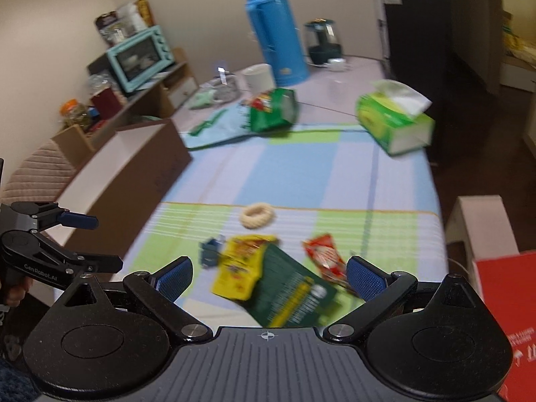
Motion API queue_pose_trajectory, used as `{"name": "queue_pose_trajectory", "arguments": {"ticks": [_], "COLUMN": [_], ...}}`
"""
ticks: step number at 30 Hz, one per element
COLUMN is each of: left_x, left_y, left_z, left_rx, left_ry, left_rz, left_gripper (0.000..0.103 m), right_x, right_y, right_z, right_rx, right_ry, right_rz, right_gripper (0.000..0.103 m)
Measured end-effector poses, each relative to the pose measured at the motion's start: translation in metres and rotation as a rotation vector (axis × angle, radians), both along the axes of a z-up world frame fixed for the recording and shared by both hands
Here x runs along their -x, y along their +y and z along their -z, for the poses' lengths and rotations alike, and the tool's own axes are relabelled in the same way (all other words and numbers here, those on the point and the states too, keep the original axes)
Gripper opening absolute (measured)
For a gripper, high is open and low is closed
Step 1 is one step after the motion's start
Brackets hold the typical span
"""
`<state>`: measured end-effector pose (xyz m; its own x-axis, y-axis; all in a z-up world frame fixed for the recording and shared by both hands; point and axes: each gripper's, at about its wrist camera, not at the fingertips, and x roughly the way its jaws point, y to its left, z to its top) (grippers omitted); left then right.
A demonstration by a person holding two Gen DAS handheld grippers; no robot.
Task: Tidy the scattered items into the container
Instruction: 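Move both grippers out of the box back over the items on the tablecloth, then grasp the blue binder clip with the left gripper while the right grasps the green card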
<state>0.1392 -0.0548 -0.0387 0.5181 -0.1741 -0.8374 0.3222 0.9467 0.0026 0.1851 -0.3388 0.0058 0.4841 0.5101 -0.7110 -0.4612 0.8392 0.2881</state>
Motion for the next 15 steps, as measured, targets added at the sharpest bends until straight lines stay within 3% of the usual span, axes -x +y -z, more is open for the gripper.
{"name": "queue_pose_trajectory", "arguments": {"ticks": [6, 15], "left_x": [-0.013, -0.038], "left_y": [-0.025, -0.031], "left_z": [0.027, 0.059], "left_rx": [-0.008, -0.023], "left_ry": [0.018, 0.042], "left_rz": [0.044, 0.028], "left_gripper": [0.096, 0.084], "right_x": [-0.003, -0.021], "right_y": [-0.019, -0.026], "right_z": [0.012, 0.025], "right_rx": [0.015, 0.024], "right_ry": [0.049, 0.094], "right_rz": [0.048, 0.073], "right_gripper": [0.101, 0.101]}}
